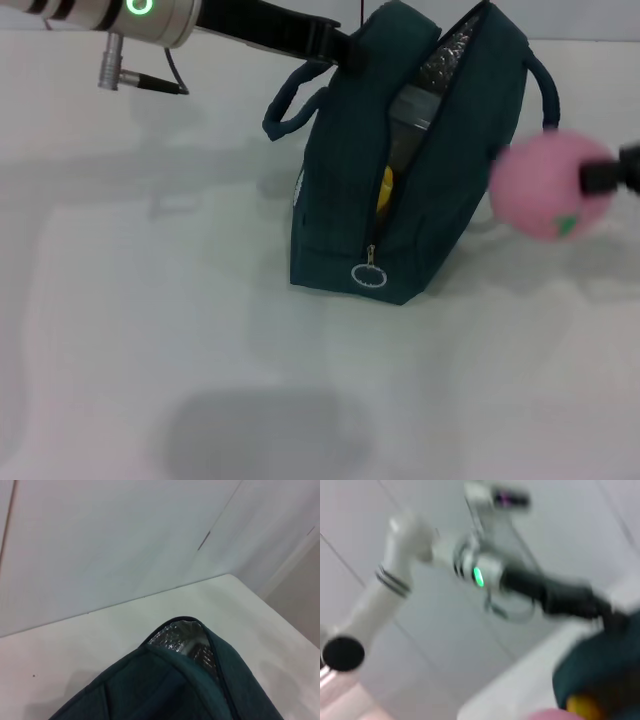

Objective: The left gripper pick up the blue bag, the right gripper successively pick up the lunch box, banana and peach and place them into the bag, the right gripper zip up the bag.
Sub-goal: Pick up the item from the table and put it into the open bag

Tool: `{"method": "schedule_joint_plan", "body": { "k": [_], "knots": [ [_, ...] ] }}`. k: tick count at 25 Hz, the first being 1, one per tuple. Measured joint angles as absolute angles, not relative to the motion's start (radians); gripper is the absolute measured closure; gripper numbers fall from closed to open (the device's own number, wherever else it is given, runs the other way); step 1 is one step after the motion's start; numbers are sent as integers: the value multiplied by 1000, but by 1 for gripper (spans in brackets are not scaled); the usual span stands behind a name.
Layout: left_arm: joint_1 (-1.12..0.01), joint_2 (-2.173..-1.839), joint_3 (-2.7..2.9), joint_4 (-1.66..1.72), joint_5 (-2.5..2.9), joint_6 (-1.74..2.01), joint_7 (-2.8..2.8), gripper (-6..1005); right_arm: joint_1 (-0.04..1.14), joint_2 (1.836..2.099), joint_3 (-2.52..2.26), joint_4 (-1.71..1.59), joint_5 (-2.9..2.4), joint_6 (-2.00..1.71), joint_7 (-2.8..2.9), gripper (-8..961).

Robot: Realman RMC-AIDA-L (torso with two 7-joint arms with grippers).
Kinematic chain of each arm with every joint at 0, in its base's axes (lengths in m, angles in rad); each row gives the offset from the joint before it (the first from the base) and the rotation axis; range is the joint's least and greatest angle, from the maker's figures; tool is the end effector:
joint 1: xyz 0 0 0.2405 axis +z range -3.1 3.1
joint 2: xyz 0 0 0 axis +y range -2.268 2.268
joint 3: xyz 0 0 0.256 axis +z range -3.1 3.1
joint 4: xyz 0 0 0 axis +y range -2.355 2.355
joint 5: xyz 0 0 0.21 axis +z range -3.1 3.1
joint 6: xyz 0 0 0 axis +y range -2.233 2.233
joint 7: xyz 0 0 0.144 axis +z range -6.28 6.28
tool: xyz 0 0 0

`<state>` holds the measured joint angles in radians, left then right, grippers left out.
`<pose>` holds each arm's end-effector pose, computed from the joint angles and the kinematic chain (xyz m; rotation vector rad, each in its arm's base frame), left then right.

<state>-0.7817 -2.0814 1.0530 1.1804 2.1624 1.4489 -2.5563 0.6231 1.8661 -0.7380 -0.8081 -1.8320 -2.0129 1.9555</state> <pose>-0.1013 0.4038 0.0249 -2.6556 -1.1299 -0.3807 0.2048 0.3314 0.1076 2.8004 -0.8365 -0.7884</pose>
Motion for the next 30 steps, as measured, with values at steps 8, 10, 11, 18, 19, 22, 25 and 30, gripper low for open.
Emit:
{"method": "schedule_joint_plan", "body": {
  "k": [8,10,11,18,19,22,25,30],
  "knots": [
    [-786,-2084,1058,1181,2161,1454,-2567,904,620,1952,-721,-806,-1757,-1805,1732,918],
    [-786,-2084,1059,1181,2160,1454,-2569,904,629,1976,-736,-810,-1762,-1739,1676,917],
    [-786,-2084,1058,1181,2160,1454,-2569,904,632,1984,-747,-811,-1763,-1711,1652,917],
    [-788,-2083,1058,1181,2156,1456,-2571,904,661,2012,-894,-802,-1757,-1564,1576,915],
    [-789,-2083,1058,1181,2156,1456,-2571,904,662,2013,-921,-802,-1757,-1539,1576,914],
    [-791,-2083,1058,1181,2155,1456,-2571,903,664,2011,-989,-793,-1762,-1488,1580,913],
    [-794,-2081,1058,1181,2158,1456,-2571,903,663,2004,-1026,-778,-1778,-1485,1599,913],
    [-796,-2078,1058,1177,2160,1455,-2569,903,647,1995,-1025,-786,-1837,-1517,1655,911]
  ]
}}
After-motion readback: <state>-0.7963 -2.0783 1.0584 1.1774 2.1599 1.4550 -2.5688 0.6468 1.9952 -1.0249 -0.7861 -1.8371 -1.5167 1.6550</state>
